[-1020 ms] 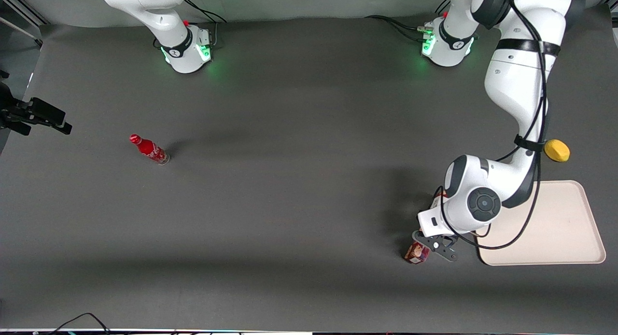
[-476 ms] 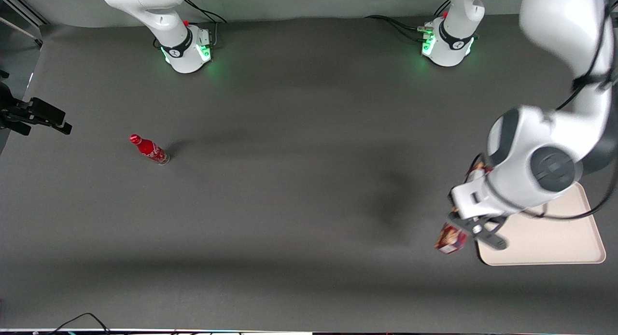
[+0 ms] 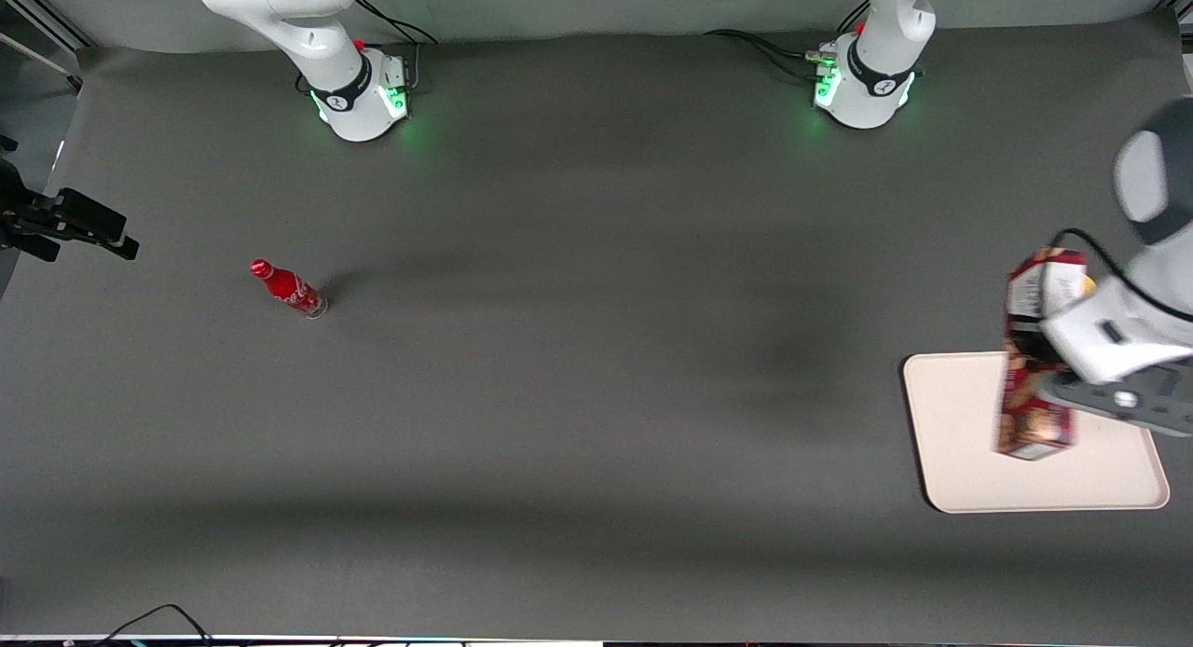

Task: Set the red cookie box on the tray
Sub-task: 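Carry the upright box with the left gripper over the cream tray, then lower the box onto the tray's edge and open the left gripper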

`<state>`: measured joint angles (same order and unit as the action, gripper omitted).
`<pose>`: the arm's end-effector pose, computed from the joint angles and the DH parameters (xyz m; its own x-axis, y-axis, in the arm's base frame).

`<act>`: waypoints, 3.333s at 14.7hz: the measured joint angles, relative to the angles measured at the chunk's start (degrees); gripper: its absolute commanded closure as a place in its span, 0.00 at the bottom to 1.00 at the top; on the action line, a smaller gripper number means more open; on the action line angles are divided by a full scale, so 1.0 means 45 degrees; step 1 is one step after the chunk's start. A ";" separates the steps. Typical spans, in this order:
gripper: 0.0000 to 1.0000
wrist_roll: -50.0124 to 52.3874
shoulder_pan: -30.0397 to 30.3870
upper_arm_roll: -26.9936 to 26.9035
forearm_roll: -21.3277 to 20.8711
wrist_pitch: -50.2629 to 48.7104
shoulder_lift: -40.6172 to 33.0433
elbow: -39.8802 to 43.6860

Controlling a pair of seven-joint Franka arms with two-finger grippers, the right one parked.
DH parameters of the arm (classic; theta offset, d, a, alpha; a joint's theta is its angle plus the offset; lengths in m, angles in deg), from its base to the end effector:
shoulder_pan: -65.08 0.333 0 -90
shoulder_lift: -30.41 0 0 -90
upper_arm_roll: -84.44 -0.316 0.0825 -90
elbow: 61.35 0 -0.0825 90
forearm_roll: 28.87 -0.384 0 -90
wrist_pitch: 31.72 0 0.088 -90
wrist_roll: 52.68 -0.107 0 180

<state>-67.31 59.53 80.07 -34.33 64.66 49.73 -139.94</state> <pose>0.6590 -0.0120 0.5247 0.9571 -0.2842 -0.0558 -0.2888 -0.9512 -0.1087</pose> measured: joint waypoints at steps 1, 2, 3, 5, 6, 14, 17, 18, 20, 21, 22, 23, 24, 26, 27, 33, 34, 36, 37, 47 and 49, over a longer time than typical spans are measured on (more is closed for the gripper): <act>1.00 -0.0007 0.0062 -0.0527 0.0013 0.0015 0.0099 -0.0067; 1.00 -0.0009 0.0234 -0.0882 0.0045 0.0027 0.0221 -0.0118; 1.00 -0.0008 0.0535 -0.1040 0.0171 0.0042 0.0359 -0.0126; 1.00 -0.0059 0.1448 -0.1122 0.0728 0.0142 0.0774 -0.0143; 1.00 -0.0243 0.1984 -0.1137 0.1032 0.0421 0.1066 -0.0166; 1.00 -0.2668 0.5038 -0.1104 0.2090 0.4304 0.4225 -0.0258; 1.00 -0.2667 0.5051 -0.1035 0.2091 0.5440 0.4885 -0.0252; 1.00 -0.2667 0.5099 -0.1043 0.2090 0.5669 0.5089 -0.0252; 1.00 -0.2667 0.5186 -0.1045 0.2090 0.5802 0.5459 -0.0245; 1.00 -0.2667 0.5221 -0.1046 0.2091 0.5883 0.5616 -0.0242; 1.00 -0.2667 0.5264 -0.1046 0.2090 0.6100 0.5759 -0.0241; 1.00 -0.2667 0.5298 -0.1046 0.2090 0.6302 0.5881 -0.0241; 1.00 -0.2667 0.5314 -0.1046 0.2090 0.6383 0.5951 -0.0240; 1.00 -0.2667 0.5318 -0.1043 0.2090 0.6452 0.6000 -0.0238; 0.94 -0.2667 0.5318 -0.1037 0.2091 0.6488 0.6016 -0.0236; 0.00 -0.3188 0.5433 -0.0911 0.2552 0.6795 0.6126 -0.0222; 0.00 -0.3273 0.5454 -0.0893 0.2580 0.6809 0.6126 -0.0218; 0.00 -0.3309 0.5472 -0.0862 0.2588 0.6830 0.6126 -0.0213; 0.00 -0.3315 0.5475 -0.0848 0.2589 0.6840 0.6126 -0.0212; 0.00 -0.3303 0.4676 -0.0611 0.2568 0.3313 0.4117 0.1021; 0.00 -0.2413 0.3757 -0.0602 0.2004 0.1387 0.2849 0.1118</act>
<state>-78.17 76.43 77.36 -25.31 70.90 62.55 -134.91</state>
